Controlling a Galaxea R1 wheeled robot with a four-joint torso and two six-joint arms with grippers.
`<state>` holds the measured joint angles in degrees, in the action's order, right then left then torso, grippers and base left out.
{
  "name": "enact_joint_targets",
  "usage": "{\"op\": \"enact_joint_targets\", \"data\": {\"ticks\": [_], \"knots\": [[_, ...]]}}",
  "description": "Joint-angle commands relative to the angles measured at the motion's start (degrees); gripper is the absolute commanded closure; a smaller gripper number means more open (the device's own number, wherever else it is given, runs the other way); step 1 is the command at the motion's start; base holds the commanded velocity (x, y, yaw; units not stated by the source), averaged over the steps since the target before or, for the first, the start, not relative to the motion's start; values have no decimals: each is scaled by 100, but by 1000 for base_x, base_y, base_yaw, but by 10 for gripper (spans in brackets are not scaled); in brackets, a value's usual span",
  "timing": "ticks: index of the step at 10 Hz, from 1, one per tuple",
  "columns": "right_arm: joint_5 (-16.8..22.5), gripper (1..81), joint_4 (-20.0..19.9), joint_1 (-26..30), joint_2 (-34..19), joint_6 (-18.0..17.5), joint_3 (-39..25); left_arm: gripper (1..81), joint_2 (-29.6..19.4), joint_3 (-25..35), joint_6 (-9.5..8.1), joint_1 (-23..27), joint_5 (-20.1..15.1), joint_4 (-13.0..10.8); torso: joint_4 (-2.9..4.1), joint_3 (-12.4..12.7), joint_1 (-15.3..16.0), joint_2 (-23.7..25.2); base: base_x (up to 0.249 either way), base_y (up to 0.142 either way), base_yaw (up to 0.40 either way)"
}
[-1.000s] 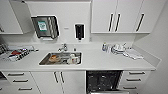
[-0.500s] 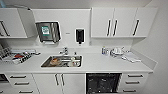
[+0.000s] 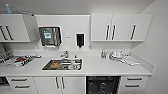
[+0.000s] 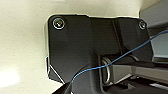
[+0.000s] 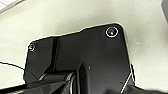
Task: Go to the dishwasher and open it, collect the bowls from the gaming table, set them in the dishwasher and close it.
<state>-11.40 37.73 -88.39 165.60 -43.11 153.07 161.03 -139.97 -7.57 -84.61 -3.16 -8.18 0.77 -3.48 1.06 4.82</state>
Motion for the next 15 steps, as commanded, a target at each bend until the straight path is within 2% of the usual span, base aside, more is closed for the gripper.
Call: {"op": "enact_joint_targets", "data": {"ticks": [1,3,6,8,15], "knots": [[191,10,24,309,-68,-31,73,10,-35,14,19,318,-308,-8,0,-9,2,11,0,0,0],[199,10,24,292,-24,-40,100,10,114,-92,28,318,-343,-8,0,15,-7,-9,0,0,0],[885,10,24,309,257,-5,328,10,695,-988,28,310,-308,45,0,18,-13,-5,0,0,0],[911,10,24,282,363,-5,442,10,835,-1226,28,310,-308,53,0,18,-13,-5,0,0,0],[911,10,33,256,538,30,522,10,809,-1243,28,310,-308,53,0,18,-13,-5,0,0,0]]}}
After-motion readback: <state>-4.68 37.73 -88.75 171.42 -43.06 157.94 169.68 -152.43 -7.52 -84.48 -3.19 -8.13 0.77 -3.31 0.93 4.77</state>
